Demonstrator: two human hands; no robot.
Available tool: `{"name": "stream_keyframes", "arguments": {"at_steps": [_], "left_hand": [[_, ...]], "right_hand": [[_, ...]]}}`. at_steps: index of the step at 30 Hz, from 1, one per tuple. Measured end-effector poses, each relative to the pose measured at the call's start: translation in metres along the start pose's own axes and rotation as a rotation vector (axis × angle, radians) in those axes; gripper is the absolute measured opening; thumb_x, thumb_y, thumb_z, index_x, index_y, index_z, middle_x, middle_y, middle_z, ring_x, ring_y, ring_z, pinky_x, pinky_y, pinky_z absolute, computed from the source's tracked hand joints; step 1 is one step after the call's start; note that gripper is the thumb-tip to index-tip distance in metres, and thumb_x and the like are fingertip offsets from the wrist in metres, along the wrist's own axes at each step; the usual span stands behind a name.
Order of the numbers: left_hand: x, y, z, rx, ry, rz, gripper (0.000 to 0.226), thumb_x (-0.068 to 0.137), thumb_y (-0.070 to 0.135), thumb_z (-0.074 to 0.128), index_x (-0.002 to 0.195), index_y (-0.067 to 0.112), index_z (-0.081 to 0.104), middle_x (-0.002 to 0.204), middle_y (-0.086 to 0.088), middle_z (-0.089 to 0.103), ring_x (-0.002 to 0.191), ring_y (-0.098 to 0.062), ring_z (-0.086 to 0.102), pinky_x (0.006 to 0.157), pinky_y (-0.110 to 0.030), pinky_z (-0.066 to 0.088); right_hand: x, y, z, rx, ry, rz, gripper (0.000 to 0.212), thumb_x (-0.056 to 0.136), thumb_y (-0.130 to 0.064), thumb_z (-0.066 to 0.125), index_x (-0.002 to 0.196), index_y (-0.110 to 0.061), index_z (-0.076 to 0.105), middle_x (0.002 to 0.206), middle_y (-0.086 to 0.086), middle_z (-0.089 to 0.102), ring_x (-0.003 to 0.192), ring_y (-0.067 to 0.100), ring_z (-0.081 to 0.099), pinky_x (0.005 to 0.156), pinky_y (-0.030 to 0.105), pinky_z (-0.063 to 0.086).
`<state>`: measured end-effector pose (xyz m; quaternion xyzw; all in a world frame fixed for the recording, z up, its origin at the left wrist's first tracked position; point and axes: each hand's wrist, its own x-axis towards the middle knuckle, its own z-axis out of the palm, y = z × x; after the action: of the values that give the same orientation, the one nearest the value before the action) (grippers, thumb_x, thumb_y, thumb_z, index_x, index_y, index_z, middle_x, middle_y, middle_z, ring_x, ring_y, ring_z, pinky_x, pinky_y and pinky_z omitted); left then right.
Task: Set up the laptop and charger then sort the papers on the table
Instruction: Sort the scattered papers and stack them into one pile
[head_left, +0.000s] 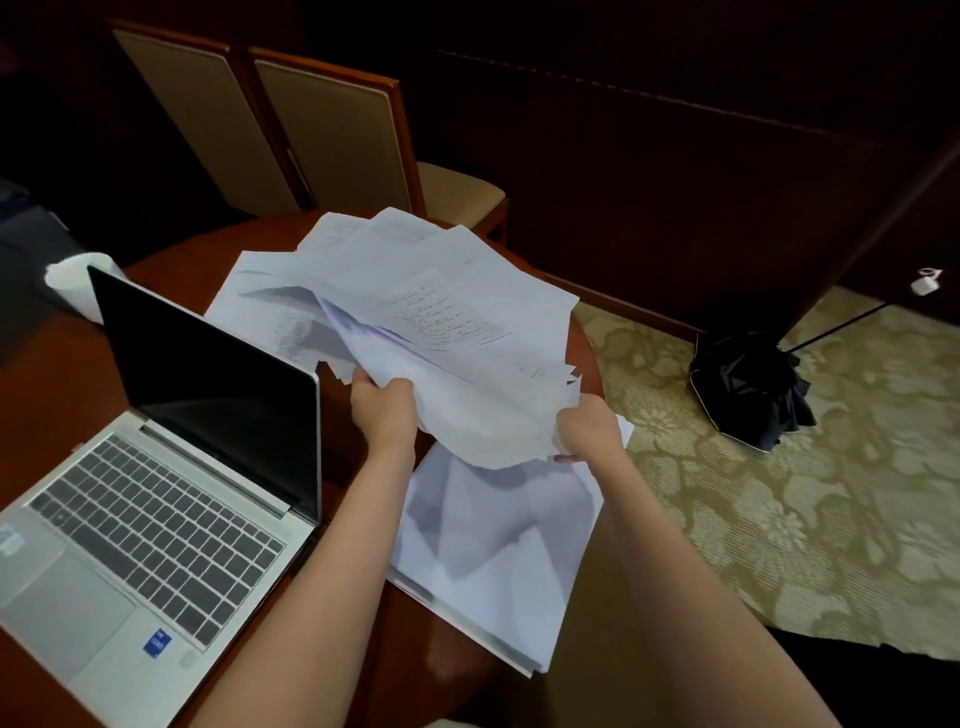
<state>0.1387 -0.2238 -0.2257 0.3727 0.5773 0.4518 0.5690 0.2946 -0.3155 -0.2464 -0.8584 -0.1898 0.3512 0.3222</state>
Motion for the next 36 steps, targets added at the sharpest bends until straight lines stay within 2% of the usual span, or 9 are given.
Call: {"name": "stream_keyframes", "arguments": {"at_steps": [5, 12, 17, 20, 25, 28, 31, 33, 36], "left_hand": [[0.010, -0.010, -0.008, -0.009, 0.113, -0.090, 0.045, 0.091, 0.001, 0.035, 0.134, 0.006, 0.047, 0.126, -0.010, 0.057, 0.113, -0.029, 0.055, 0.087, -0.030, 0.045], [0.017, -0.039, -0.027, 0.445, 0.076, -0.306, 0.053, 0.094, 0.010, 0.037, 0.144, 0.005, 0.023, 0.144, -0.021, 0.035, 0.127, -0.039, 0.040, 0.105, -0.044, 0.037], [0.005, -0.044, -0.037, 0.947, 0.066, 0.053, 0.086, 0.086, 0.009, 0.058, 0.150, 0.011, -0.001, 0.152, -0.027, 0.010, 0.139, -0.042, 0.019, 0.114, -0.044, 0.018], [0.013, -0.055, -0.031, 1.151, -0.060, 0.236, 0.080, 0.086, 0.009, 0.058, 0.149, 0.012, 0.009, 0.154, -0.025, -0.005, 0.144, -0.037, 0.001, 0.117, -0.041, 0.006], [0.039, -0.051, -0.016, 0.966, -0.116, 0.066, 0.061, 0.090, 0.019, 0.054, 0.144, 0.010, 0.027, 0.150, -0.019, 0.019, 0.135, -0.037, 0.027, 0.110, -0.043, 0.028], [0.059, -0.048, -0.013, 1.272, -0.180, 0.222, 0.066, 0.088, 0.010, 0.055, 0.145, 0.011, 0.022, 0.153, -0.016, 0.016, 0.138, -0.034, 0.024, 0.111, -0.044, 0.024], [0.074, -0.054, -0.011, 1.647, -0.371, 0.263, 0.079, 0.087, 0.006, 0.053, 0.149, 0.014, 0.005, 0.156, -0.016, 0.003, 0.143, -0.035, 0.010, 0.115, -0.047, 0.015], [0.078, -0.056, -0.008, 1.820, -0.492, 0.323, 0.085, 0.086, 0.011, 0.056, 0.149, 0.017, -0.001, 0.157, -0.016, -0.001, 0.143, -0.038, 0.007, 0.115, -0.051, 0.012], [0.080, -0.054, 0.002, 2.033, -0.621, 0.470, 0.087, 0.089, 0.015, 0.055, 0.149, 0.022, -0.007, 0.156, -0.019, -0.004, 0.142, -0.042, 0.006, 0.111, -0.060, 0.010]], "right_hand": [[-0.005, 0.006, -0.005, -0.401, 0.261, -0.122, 0.026, 0.093, -0.003, 0.036, 0.110, -0.004, 0.056, 0.100, 0.012, 0.062, 0.090, 0.030, 0.057, 0.069, 0.030, 0.037], [0.005, 0.018, -0.024, 0.064, 0.377, 0.059, 0.026, 0.096, -0.009, 0.033, 0.106, -0.004, 0.056, 0.087, 0.011, 0.052, 0.082, 0.026, 0.048, 0.068, 0.032, 0.037], [0.006, 0.023, -0.043, 0.059, 0.358, 0.167, 0.018, 0.089, -0.003, 0.035, 0.093, -0.012, 0.050, 0.093, 0.010, 0.052, 0.078, 0.025, 0.048, 0.060, 0.027, 0.035], [0.010, 0.025, -0.039, 0.086, 0.384, 0.201, 0.020, 0.087, -0.002, 0.035, 0.091, -0.010, 0.052, 0.090, 0.010, 0.051, 0.071, 0.024, 0.046, 0.051, 0.025, 0.028], [0.006, 0.035, -0.021, 0.109, 0.430, 0.242, 0.039, 0.091, -0.006, 0.035, 0.123, -0.007, 0.056, 0.111, 0.012, 0.062, 0.080, 0.025, 0.053, 0.067, 0.032, 0.042], [0.002, 0.046, -0.007, 0.134, 0.409, 0.216, 0.044, 0.092, -0.006, 0.033, 0.133, -0.008, 0.049, 0.116, 0.014, 0.061, 0.085, 0.027, 0.056, 0.073, 0.037, 0.048], [-0.001, 0.054, 0.005, 0.184, 0.399, 0.209, 0.031, 0.092, -0.005, 0.032, 0.102, -0.006, 0.061, 0.090, 0.012, 0.057, 0.074, 0.025, 0.051, 0.066, 0.035, 0.042], [0.001, 0.058, 0.009, 0.216, 0.387, 0.208, 0.029, 0.092, -0.005, 0.032, 0.067, -0.010, 0.045, 0.069, 0.005, 0.043, 0.059, 0.019, 0.039, 0.057, 0.029, 0.031], [0.004, 0.064, 0.009, 0.262, 0.375, 0.203, 0.033, 0.093, -0.005, 0.031, 0.062, -0.013, 0.038, 0.063, 0.002, 0.038, 0.053, 0.015, 0.032, 0.050, 0.025, 0.025]]}}
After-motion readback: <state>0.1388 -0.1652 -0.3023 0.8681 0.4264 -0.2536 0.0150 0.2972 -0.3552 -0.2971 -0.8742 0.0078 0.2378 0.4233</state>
